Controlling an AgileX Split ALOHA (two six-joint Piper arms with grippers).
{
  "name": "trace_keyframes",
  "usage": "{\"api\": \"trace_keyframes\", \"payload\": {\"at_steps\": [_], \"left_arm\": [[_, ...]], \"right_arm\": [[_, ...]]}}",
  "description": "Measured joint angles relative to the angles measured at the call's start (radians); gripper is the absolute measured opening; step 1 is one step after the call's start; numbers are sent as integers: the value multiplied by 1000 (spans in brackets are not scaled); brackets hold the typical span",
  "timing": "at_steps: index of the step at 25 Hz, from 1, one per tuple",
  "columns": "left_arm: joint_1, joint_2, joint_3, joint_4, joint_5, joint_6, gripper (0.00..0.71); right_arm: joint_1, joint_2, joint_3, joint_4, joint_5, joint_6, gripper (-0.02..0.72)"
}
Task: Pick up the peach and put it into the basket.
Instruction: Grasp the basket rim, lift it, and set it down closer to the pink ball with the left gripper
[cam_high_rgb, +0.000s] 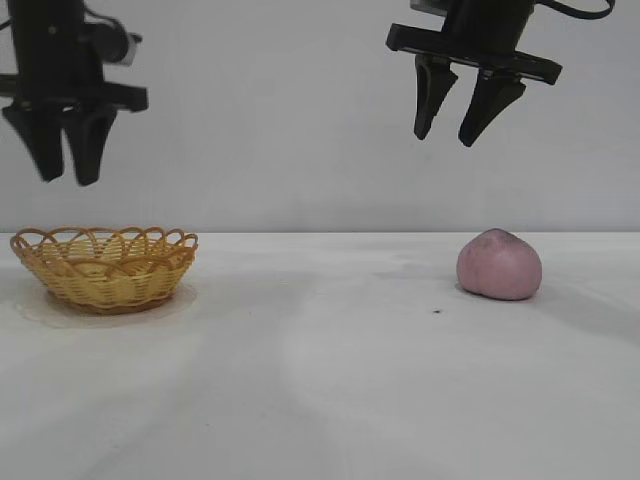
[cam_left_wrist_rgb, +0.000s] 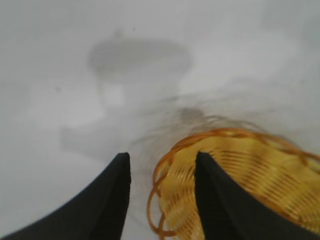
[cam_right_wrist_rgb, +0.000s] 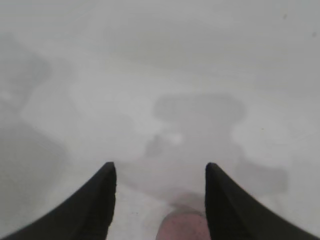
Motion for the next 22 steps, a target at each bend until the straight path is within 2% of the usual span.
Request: {"api": "trace_keyframes", "payload": {"at_steps": [9, 13, 14, 16, 17, 19, 22], "left_arm": [[9, 97, 0, -62, -4, 77, 305], [10, 120, 0, -102, -3, 103, 87], [10, 118, 0, -116, -5, 110, 63], [14, 109, 0, -152, -11, 113, 77], [16, 100, 0, -192, -13, 113, 77], [22, 68, 15, -315, -26, 113, 0], [25, -21, 134, -589, -141, 146, 0]], "right_arm": [[0, 0, 0, 0, 0, -2, 383], [0, 0, 0, 0, 0, -2, 383], [0, 0, 0, 0, 0, -4, 383], [0, 0, 0, 0, 0, -4, 383], [0, 0, 0, -1, 2, -4, 383], [0, 0, 0, -1, 2, -4, 383], [0, 0, 0, -1, 10, -6, 383]]}}
